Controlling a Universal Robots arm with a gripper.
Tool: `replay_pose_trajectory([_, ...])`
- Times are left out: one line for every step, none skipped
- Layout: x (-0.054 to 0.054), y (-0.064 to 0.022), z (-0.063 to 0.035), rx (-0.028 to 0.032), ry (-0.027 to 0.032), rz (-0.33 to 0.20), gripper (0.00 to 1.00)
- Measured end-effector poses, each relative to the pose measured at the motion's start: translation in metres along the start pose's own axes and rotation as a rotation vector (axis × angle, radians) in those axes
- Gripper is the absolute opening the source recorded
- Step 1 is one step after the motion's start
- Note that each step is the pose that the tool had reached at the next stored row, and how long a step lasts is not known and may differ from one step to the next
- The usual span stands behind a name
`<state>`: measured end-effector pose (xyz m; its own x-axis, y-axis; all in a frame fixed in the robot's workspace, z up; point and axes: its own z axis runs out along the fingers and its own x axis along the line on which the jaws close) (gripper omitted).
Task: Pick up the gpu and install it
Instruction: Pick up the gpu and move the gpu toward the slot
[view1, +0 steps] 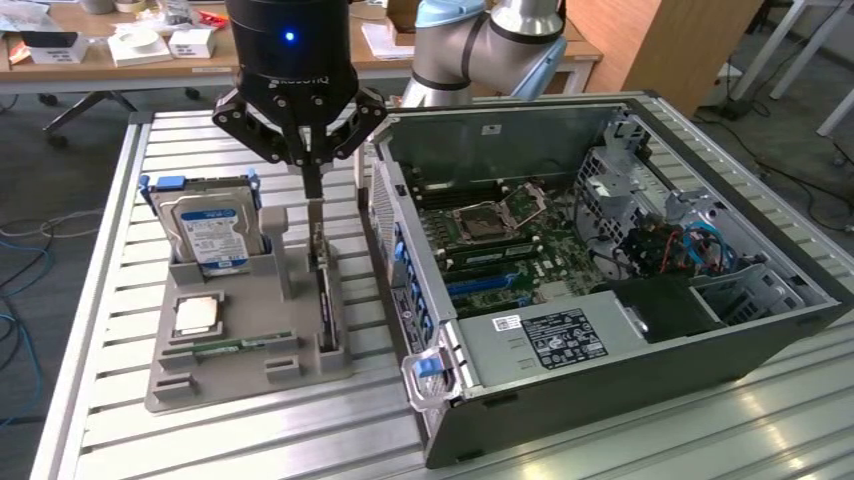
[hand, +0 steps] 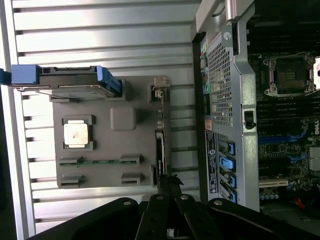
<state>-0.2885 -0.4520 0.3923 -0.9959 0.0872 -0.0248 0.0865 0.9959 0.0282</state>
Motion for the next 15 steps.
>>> replay_pose_trajectory([0.0, 0.0, 0.0, 0.0, 0.0, 0.0, 0.1])
replay_pose_trajectory([0.0, 0.0, 0.0, 0.0, 0.0, 0.0, 0.1])
replay_pose_trajectory([0.0, 0.0, 0.0, 0.0, 0.0, 0.0, 0.1])
replay_pose_trajectory([0.0, 0.0, 0.0, 0.0, 0.0, 0.0, 0.1])
replay_pose_trajectory([0.0, 0.0, 0.0, 0.0, 0.0, 0.0, 0.1])
replay_pose_trajectory([0.0, 0.0, 0.0, 0.0, 0.0, 0.0, 0.1])
replay_pose_trajectory([0.0, 0.0, 0.0, 0.0, 0.0, 0.0, 0.11])
replay_pose_trajectory([0.0, 0.0, 0.0, 0.0, 0.0, 0.0, 0.17])
replay_pose_trajectory([0.0, 0.0, 0.0, 0.0, 0.0, 0.0, 0.17])
replay_pose_trajectory([0.0, 0.0, 0.0, 0.0, 0.0, 0.0, 0.23])
replay_pose_trajectory([0.0, 0.0, 0.0, 0.0, 0.0, 0.0, 0.29])
replay_pose_trajectory([0.0, 0.0, 0.0, 0.0, 0.0, 0.0, 0.29])
replay_pose_trajectory([0.0, 0.0, 0.0, 0.0, 0.0001, 0.0, 0.35])
replay_pose_trajectory([0.0, 0.0, 0.0, 0.0, 0.0, 0.0, 0.41])
replay_pose_trajectory([0.0, 0.0, 0.0, 0.0, 0.0, 0.0, 0.41])
